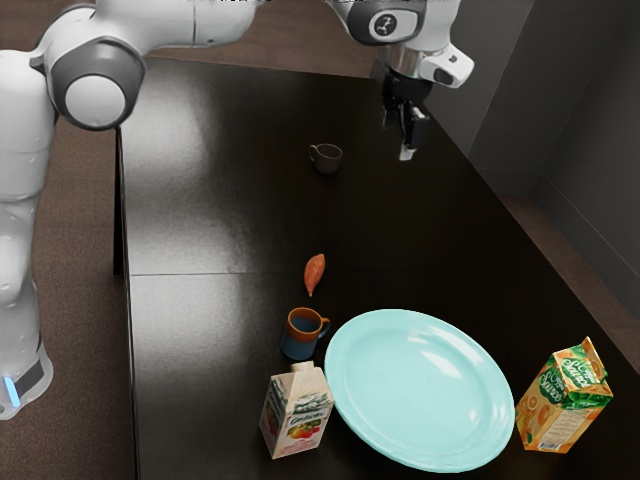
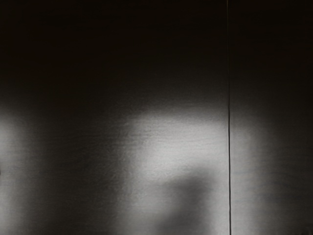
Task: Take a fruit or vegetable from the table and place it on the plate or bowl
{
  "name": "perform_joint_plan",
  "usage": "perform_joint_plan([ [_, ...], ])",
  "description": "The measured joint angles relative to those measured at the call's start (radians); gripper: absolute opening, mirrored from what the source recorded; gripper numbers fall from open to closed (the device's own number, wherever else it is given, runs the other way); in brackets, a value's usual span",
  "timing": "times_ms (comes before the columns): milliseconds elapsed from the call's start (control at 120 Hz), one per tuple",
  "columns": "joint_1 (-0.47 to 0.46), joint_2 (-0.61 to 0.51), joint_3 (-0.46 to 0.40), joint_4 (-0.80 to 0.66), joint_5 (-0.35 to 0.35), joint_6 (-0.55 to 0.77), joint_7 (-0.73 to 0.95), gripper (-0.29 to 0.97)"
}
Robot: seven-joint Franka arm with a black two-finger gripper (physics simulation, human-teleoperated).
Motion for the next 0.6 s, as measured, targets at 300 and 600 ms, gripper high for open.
perform_joint_plan([
  [300,-0.025,0.032,-0.034,-0.009,-0.029,0.005,-0.039,0.68],
  [600,-0.027,0.047,-0.023,-0.073,-0.079,-0.046,-0.184,0.68],
])
